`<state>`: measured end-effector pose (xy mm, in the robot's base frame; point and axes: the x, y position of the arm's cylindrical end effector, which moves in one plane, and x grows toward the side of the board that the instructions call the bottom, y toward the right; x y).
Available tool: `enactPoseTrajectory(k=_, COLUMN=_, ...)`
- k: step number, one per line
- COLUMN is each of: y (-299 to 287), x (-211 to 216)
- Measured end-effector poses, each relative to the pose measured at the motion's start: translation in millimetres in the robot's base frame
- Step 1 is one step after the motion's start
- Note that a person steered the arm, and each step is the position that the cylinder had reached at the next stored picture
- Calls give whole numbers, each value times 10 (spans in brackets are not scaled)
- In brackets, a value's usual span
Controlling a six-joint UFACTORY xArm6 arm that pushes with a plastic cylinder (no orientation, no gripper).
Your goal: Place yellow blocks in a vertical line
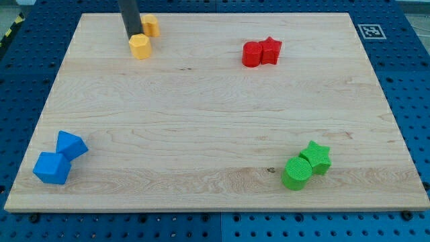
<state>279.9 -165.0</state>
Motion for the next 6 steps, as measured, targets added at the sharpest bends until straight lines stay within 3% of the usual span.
enactPoseTrajectory(k=6, y=-45, x=363)
